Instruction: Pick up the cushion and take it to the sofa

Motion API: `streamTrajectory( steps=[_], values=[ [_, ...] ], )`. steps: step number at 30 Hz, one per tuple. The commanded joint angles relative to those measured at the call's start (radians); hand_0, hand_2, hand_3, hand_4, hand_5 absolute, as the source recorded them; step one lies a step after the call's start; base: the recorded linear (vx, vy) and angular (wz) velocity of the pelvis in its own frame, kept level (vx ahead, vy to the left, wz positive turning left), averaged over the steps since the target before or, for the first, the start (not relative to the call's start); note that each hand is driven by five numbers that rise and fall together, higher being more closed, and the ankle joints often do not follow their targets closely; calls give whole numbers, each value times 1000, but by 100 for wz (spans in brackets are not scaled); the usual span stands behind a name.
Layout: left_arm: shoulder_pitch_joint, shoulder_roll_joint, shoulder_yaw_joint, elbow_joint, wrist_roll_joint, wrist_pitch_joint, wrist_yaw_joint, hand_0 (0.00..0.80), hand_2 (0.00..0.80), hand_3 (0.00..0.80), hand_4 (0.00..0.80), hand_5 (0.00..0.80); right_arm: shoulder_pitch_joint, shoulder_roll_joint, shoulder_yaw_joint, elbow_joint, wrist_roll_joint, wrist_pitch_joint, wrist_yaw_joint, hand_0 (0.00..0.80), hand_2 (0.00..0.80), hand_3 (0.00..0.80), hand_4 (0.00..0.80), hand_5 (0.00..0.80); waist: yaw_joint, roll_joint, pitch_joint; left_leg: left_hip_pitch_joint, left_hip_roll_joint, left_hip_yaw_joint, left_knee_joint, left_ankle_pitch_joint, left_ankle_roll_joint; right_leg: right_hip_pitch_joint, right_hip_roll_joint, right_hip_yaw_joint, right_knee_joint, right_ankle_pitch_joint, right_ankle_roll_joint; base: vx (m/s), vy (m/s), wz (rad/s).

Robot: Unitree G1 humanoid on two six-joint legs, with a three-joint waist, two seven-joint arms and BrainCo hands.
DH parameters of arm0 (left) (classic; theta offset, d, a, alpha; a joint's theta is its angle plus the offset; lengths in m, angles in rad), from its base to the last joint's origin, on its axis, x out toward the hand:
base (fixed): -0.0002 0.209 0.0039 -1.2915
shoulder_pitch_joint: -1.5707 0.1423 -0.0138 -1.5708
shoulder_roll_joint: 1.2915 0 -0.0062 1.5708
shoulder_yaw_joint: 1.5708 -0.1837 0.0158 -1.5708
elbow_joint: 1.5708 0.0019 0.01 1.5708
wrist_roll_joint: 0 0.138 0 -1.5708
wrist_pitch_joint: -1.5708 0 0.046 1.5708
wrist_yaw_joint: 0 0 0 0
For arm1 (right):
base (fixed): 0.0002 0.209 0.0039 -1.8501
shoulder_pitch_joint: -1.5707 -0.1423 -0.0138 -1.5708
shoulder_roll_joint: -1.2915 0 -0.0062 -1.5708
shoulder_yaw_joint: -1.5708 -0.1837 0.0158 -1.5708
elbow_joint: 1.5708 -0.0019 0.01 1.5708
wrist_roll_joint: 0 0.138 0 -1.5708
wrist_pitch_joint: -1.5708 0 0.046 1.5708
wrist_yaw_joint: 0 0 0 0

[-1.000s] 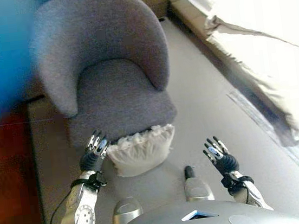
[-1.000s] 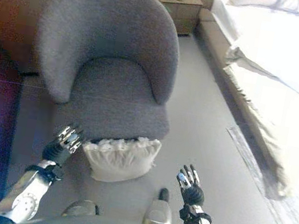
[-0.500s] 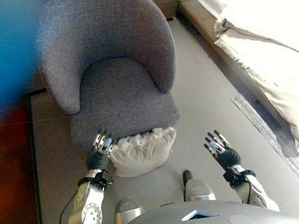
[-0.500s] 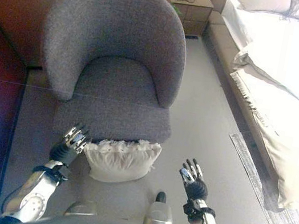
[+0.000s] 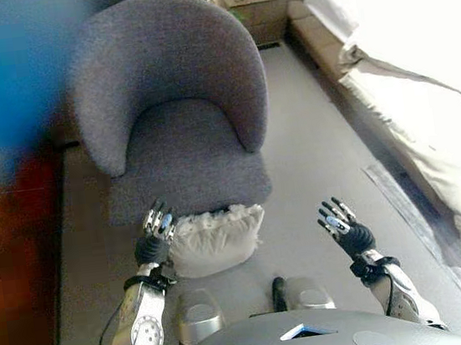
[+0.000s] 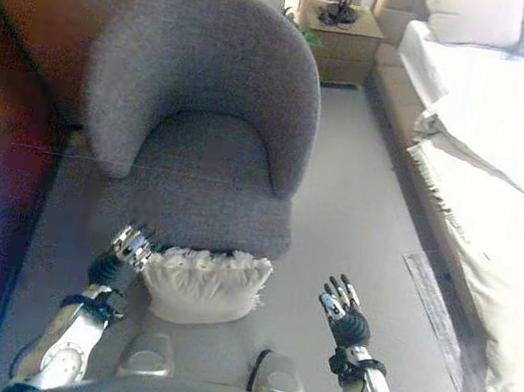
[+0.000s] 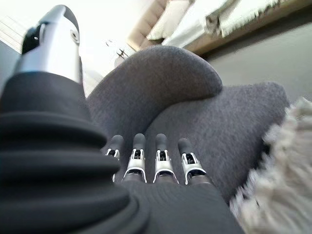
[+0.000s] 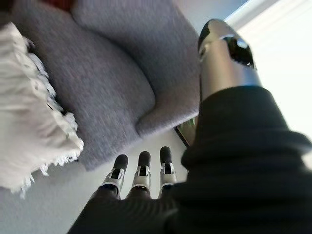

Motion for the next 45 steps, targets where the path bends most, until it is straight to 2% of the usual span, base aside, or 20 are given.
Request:
streamTrajectory(
  steps=[1, 3, 4, 7, 9, 14, 15, 17, 19, 21, 22, 25, 28, 30, 31, 32, 34, 36, 41, 45],
  values=[
    [-18, 14, -1, -79, 0, -67, -28, 0, 0, 0, 0, 0, -1, -12, -16, -107, 36, -46, 23, 0, 0, 0, 0, 0, 35, 16, 7, -22, 61, -42, -233, 288, -48, 164, 59, -40, -134, 10, 13, 242, 116, -11],
    [-24, 7, -7, -74, -2, -69, -28, 0, 0, 0, 0, 0, 20, -10, -22, -113, 30, -43, 34, 0, 0, 0, 0, 0, 31, 30, 3, -19, 80, -26, -334, 309, -62, 189, 58, -34, -151, 2, 16, 243, 122, -44],
    [-28, 6, -11, -69, -5, -69, -32, 0, 0, 0, 0, 0, 28, -10, -25, -110, 24, -48, 38, 0, 0, 0, 0, 0, 27, 36, 1, -27, 85, -12, -357, 298, -66, 198, 53, -39, -155, -4, 18, 200, 111, -36],
    [-31, 1, -16, -58, 7, -72, -54, 0, 0, 0, 0, 0, 44, -6, -23, -99, 21, -67, 50, 0, 0, 0, 0, 0, 21, 51, -2, -70, 94, 19, -368, 283, -78, 220, 50, -54, -159, -23, 16, 190, 108, 19],
    [-27, 5, -17, -57, 22, -73, -69, 0, 0, 0, 0, 0, 44, -5, -22, -100, 22, -70, 57, 0, 0, 0, 0, 0, 25, 53, -3, -60, 84, 26, -368, 269, -72, 237, 41, -54, -155, -38, 23, 206, 104, 27],
    [-4, 35, -24, -98, 26, -51, -99, 0, 0, 0, 0, 0, 59, 6, -18, -131, 34, -75, 38, 0, 0, 0, 0, 0, 37, 38, -5, -75, 32, 36, -263, 167, -40, 272, -8, -47, -136, -56, 50, 231, 144, 5],
    [-9, 38, -33, -99, 30, -50, -92, 0, 0, 0, 0, 0, 61, 12, -12, -130, 33, -80, 29, 0, 0, 0, 0, 0, 42, 35, -7, -91, 20, 19, -250, 163, -38, 274, -17, -47, -132, -56, 55, 273, 201, 9],
    [-38, 59, -48, -89, 46, -45, -80, 0, 0, 0, 0, 0, 42, 18, 3, -120, 62, -82, 4, 0, 0, 0, 0, 0, 56, 18, -9, -122, -24, -15, -178, 125, -14, 282, -49, -38, -127, -46, 82, 256, 191, 13],
    [-52, 76, -50, -91, 72, -46, -80, 0, 0, 0, 0, 0, 39, 27, 9, -124, 78, -82, 18, 0, 0, 0, 0, 0, 64, 3, -12, -142, -45, -21, -133, 94, 4, 288, -75, -42, -124, -41, 105, 191, 152, 4],
    [-59, 91, -51, -81, 98, -38, -73, 0, 0, 0, 0, 0, 30, 41, 18, -122, 31, -97, -13, 0, 0, 0, 0, 0, 73, -9, -18, -148, -78, -14, -95, 51, 37, 279, -123, -46, -94, -18, 125, 224, 234, -11],
    [-61, 94, -50, -76, 97, -33, -77, 0, 0, 0, 0, 0, 26, 43, 19, -119, 37, -100, -17, 0, 0, 0, 0, 0, 74, -12, -20, -143, -88, -11, -93, 43, 48, 271, -140, -46, -75, 5, 127, 220, 297, -14],
    [-45, 96, -42, -89, 110, -27, -98, 0, 0, 0, 0, 0, 46, 66, 1, -118, 39, -111, -5, 0, 0, 0, 0, 0, 70, -15, -39, -109, -137, 30, -95, -5, 115, 194, -238, -30, 136, 181, 125, 178, 333, -31],
    [-42, 102, -42, -97, 105, -17, -80, 0, 0, 0, 0, 0, 77, 77, -3, -120, 21, -117, -18, 0, 0, 0, 0, 0, 48, 4, -29, -48, -169, 50, -97, -42, 149, 43, -252, 11, 323, 233, 100, 174, 295, -25],
    [-46, 105, -41, -103, 93, -14, -64, 0, 0, 0, 0, 0, 87, 77, 0, -118, 17, -119, -10, 0, 0, 0, 0, 0, 37, 7, -17, -19, -170, 62, -102, -45, 142, -5, -236, -7, 284, 224, 87, 186, 97, -12],
    [-49, 110, -43, -106, 86, -24, -58, 0, 0, 0, 0, 0, 94, 72, -1, -119, 17, -119, -1, 0, 0, 0, 0, 0, 31, -1, -6, -6, -169, 65, -101, -49, 128, -19, -209, -40, 152, 207, 86, 156, -68, -28],
    [-52, 111, -44, -105, 86, -27, -57, 0, 0, 0, 0, 0, 94, 72, -1, -117, 17, -119, 0, 0, 0, 0, 0, 0, 29, -6, -1, -2, -168, 63, -99, -53, 124, -18, -202, -49, 100, 209, 89, 162, -164, -28],
    [-79, 125, -58, -109, 101, -40, -40, 0, 0, 0, 0, 0, 66, 64, 13, -99, 45, -129, -1, 0, 0, 0, 0, 0, 22, -43, 17, 2, -174, 60, -88, -88, 109, -62, -194, -57, -68, 278, 133, 90, -209, -14],
    [-106, 137, -63, -110, 113, -42, -26, 0, 0, 0, 0, 0, 39, 62, 19, -74, 53, -126, 8, 0, 0, 0, 0, 0, 18, -64, 31, 8, -161, 61, -80, -113, 100, -78, -191, -54, -155, 305, 160, 78, -166, -10],
    [-93, 149, -50, -111, 110, -17, 0, 0, 0, 0, 0, 0, 42, 68, 15, -65, 58, -67, 45, 0, 0, 0, 0, 0, 21, -114, 30, 22, -107, 55, -50, -150, 77, -61, -219, -47, -213, 343, 192, 130, -178, 2],
    [-56, 150, -42, -123, 146, -2, -16, 0, 0, 0, 0, 0, 74, 74, 0, -62, 50, -35, 76, 0, 0, 0, 0, 0, 28, -134, 27, 24, -74, 5, 8, -181, 60, -22, -227, -27, -185, 304, 199, 184, -205, 10]
  ],
)
